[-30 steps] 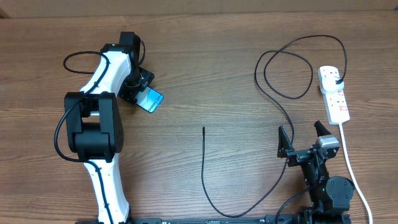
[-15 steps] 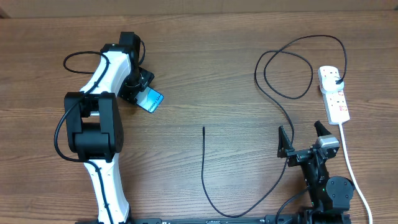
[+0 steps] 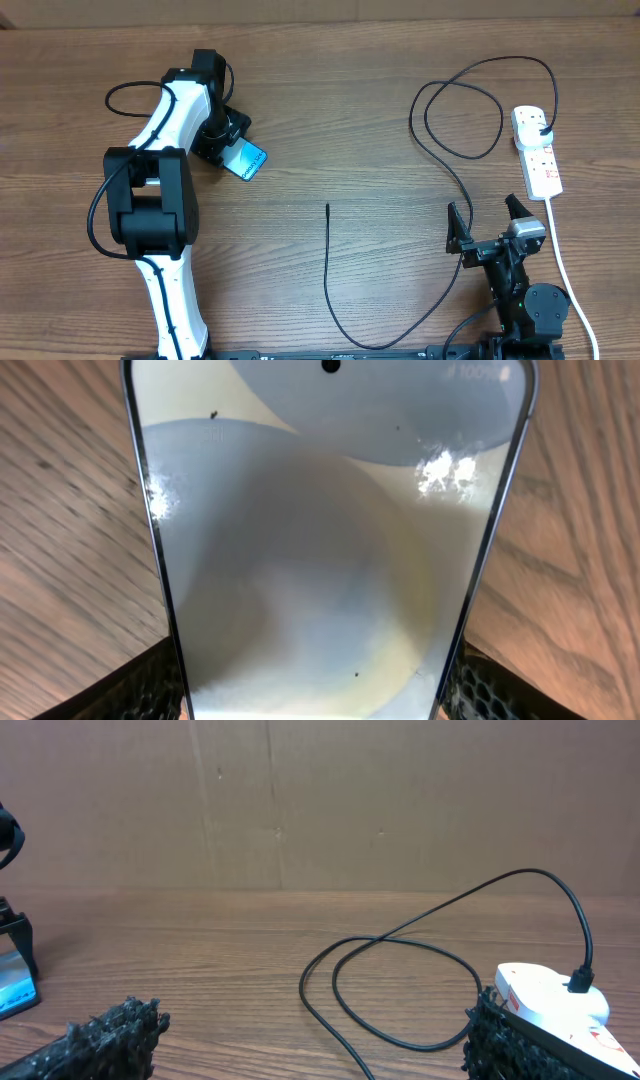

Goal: Plug charger to phone and switch on socket

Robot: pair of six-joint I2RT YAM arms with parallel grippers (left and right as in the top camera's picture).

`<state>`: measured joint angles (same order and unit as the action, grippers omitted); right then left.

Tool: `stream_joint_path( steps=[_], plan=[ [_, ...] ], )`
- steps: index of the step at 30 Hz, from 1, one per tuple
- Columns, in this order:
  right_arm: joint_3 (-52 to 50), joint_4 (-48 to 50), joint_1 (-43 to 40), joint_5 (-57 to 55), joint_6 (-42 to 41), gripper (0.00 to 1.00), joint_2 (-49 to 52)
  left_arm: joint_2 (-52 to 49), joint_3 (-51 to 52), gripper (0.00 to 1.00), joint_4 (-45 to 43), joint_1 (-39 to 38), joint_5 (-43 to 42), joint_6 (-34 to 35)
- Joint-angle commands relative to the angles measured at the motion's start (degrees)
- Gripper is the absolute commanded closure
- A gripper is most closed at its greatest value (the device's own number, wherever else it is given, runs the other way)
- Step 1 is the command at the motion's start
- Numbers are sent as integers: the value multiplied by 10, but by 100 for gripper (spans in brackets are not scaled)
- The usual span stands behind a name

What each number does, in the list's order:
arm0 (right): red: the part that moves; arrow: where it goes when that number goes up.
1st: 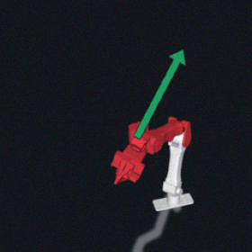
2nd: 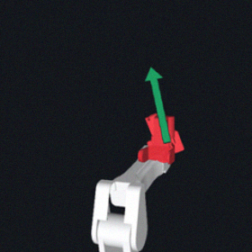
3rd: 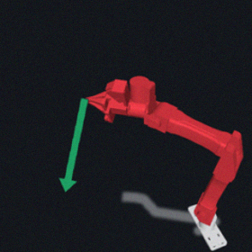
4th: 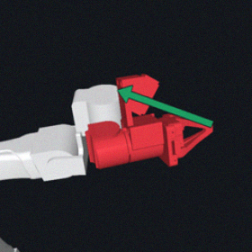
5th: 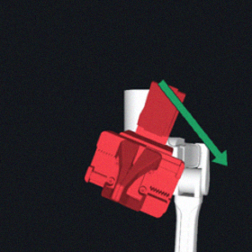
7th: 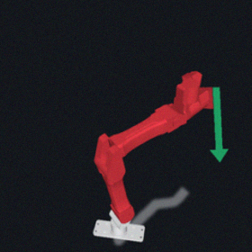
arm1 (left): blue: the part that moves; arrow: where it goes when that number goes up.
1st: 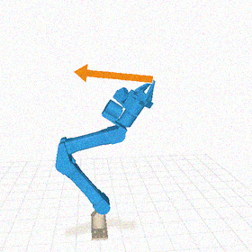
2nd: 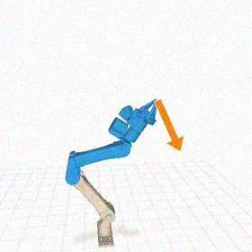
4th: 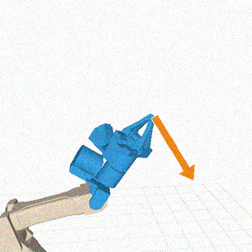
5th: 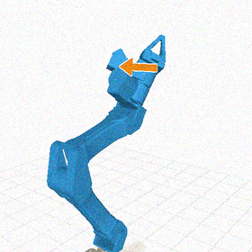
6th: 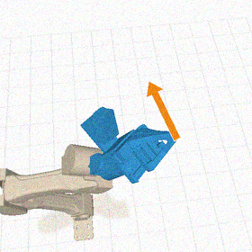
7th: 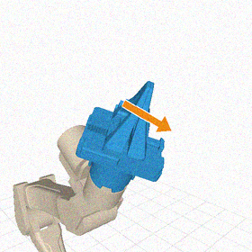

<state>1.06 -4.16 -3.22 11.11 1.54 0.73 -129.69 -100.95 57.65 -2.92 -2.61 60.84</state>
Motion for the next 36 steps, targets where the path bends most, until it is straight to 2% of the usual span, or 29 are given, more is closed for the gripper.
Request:
stream_joint_path(
  steps=[1, 12, 26, 36],
  plan=[
    [-6, 2, 4, -6, 2, 0, -5, -13, -36, 96, 8, -5, -53, -11],
    [-6, 2, 4, -6, 2, 0, -5, -13, -81, 96, 6, -2, -207, -10],
    [-6, 2, 4, -6, 2, 0, -5, -13, -86, 96, 4, -1, -492, -10],
    [-6, 2, 4, -6, 2, 0, -5, -13, -86, 96, 5, -1, -627, -10]
  ],
)
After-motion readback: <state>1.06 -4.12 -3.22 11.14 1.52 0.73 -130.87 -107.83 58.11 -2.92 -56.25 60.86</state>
